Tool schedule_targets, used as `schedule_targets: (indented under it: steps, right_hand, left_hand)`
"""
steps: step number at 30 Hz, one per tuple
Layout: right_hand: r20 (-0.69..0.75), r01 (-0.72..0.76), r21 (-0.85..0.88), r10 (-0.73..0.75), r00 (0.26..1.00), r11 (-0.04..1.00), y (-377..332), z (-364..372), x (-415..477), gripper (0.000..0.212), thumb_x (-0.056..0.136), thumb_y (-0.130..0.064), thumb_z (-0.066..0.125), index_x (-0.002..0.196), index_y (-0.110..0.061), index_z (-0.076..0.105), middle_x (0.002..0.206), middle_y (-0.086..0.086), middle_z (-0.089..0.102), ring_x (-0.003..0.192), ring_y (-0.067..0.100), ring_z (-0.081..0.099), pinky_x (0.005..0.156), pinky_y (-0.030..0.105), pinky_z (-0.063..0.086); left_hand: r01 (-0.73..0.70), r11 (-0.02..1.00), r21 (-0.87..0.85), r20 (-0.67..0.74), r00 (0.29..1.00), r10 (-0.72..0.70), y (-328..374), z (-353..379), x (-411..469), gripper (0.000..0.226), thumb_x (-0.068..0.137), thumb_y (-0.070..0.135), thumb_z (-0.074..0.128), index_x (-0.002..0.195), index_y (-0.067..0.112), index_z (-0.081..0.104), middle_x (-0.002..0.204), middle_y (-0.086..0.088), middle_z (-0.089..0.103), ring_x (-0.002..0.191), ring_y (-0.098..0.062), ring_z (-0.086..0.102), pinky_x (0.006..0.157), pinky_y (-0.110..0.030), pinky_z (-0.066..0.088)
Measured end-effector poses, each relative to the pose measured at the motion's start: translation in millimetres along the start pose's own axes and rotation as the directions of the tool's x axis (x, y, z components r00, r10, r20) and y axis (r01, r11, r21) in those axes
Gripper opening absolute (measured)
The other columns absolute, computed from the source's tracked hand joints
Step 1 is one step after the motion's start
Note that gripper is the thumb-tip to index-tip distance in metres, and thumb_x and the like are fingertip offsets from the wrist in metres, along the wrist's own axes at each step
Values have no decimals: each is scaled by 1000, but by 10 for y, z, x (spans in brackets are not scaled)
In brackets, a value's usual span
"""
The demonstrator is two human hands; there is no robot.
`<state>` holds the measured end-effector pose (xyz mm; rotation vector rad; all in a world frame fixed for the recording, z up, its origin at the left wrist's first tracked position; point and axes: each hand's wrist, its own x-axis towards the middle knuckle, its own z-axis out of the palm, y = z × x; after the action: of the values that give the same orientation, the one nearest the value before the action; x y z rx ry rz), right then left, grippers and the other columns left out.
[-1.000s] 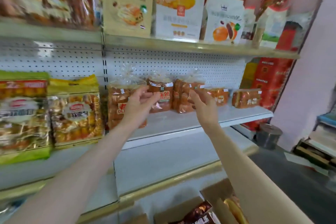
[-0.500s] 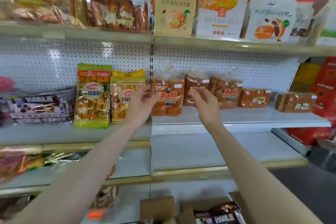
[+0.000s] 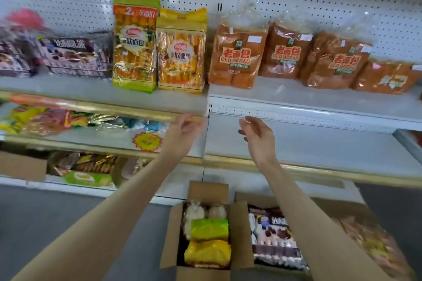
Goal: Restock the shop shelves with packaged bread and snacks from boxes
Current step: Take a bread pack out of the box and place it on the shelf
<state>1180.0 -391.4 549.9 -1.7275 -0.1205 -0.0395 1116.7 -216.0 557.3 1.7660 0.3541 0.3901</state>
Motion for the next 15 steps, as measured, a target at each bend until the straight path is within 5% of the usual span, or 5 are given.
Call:
schedule_targets:
  steps: [9, 15]
  right_hand:
    - [103, -215, -144, 231, 967, 966, 1434, -39, 228, 40, 94, -33, 59, 126, -9, 58, 116, 7, 67, 105, 20, 63, 86, 28, 50]
    - [124, -353, -256, 393, 911, 900, 2447, 63, 211, 36, 95, -34, 57, 124, -12, 60, 110, -2, 65, 99, 9, 59, 78, 17, 40]
  left_hand:
    - [276, 957, 86, -23, 961, -276, -1265, 606, 144, 48, 89, 33, 67, 131, 13, 54, 93, 12, 66, 91, -11, 64, 78, -27, 48]
    - [447, 890, 95, -4, 894, -448, -2250, 937, 196, 42, 88, 31, 68, 127, 18, 56, 107, -1, 67, 80, -4, 61, 59, -14, 44]
